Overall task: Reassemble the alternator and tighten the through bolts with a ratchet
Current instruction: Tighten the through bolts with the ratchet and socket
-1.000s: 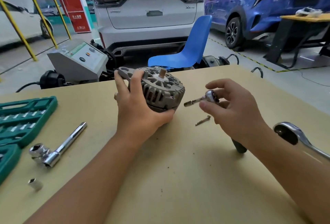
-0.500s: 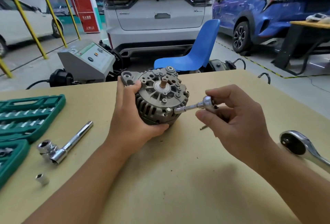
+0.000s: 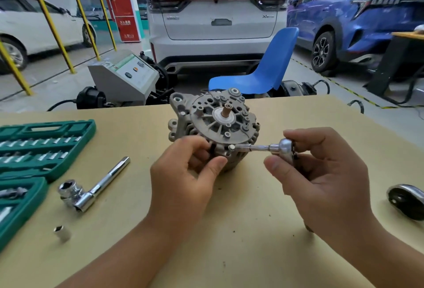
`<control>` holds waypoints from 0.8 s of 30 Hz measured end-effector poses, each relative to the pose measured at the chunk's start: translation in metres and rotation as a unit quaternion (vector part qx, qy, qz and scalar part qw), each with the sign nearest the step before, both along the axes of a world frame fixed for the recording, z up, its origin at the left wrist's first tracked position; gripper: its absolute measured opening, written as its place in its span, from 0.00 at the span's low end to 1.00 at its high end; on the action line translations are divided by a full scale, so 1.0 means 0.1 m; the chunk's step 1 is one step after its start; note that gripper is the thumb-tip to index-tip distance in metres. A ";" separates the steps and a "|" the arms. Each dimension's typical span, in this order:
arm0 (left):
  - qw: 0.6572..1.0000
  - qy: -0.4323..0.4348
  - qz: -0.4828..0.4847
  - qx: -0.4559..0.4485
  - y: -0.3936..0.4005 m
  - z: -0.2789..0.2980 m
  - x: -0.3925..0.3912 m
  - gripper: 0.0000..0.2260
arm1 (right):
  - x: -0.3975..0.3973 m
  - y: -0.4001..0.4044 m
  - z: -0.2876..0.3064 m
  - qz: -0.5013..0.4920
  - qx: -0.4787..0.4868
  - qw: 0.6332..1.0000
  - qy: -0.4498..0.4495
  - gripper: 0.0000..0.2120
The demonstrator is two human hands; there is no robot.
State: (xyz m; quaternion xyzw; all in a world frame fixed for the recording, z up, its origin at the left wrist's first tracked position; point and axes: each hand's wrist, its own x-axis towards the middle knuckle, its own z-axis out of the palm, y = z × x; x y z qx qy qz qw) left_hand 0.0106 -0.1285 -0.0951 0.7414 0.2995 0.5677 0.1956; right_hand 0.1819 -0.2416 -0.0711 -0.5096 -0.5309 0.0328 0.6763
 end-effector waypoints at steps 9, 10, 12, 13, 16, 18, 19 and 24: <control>0.994 0.040 -0.016 0.100 0.14 0.08 0.11 0.21 | 0.05 -0.01 0.09 -0.016 -0.014 0.998 -0.052 0.15; 0.993 0.048 -0.017 0.104 0.13 0.07 0.14 0.21 | 0.07 -0.01 0.11 -0.022 -0.016 0.998 -0.063 0.15; 0.994 0.056 -0.017 0.094 0.11 0.03 0.17 0.19 | 0.11 0.04 0.22 -0.029 -0.020 0.997 -0.066 0.17; 0.994 0.056 -0.014 0.093 0.10 0.02 0.17 0.18 | 0.16 0.07 0.32 -0.024 -0.027 0.997 -0.068 0.16; 0.993 0.030 0.010 0.114 0.14 0.14 0.18 0.14 | 0.34 0.24 0.75 0.023 -0.109 0.983 -0.146 0.16; 0.992 0.028 0.038 0.116 0.22 0.32 0.22 0.14 | 0.42 0.37 1.03 0.033 -0.172 0.959 -0.223 0.16; 0.991 0.045 0.057 0.116 0.27 0.42 0.25 0.14 | 0.43 0.44 1.15 0.026 -0.192 0.949 -0.250 0.16; 0.989 0.142 -0.048 0.016 0.52 0.69 0.45 0.12 | 0.53 0.69 1.43 -0.033 -0.189 0.945 -0.266 0.12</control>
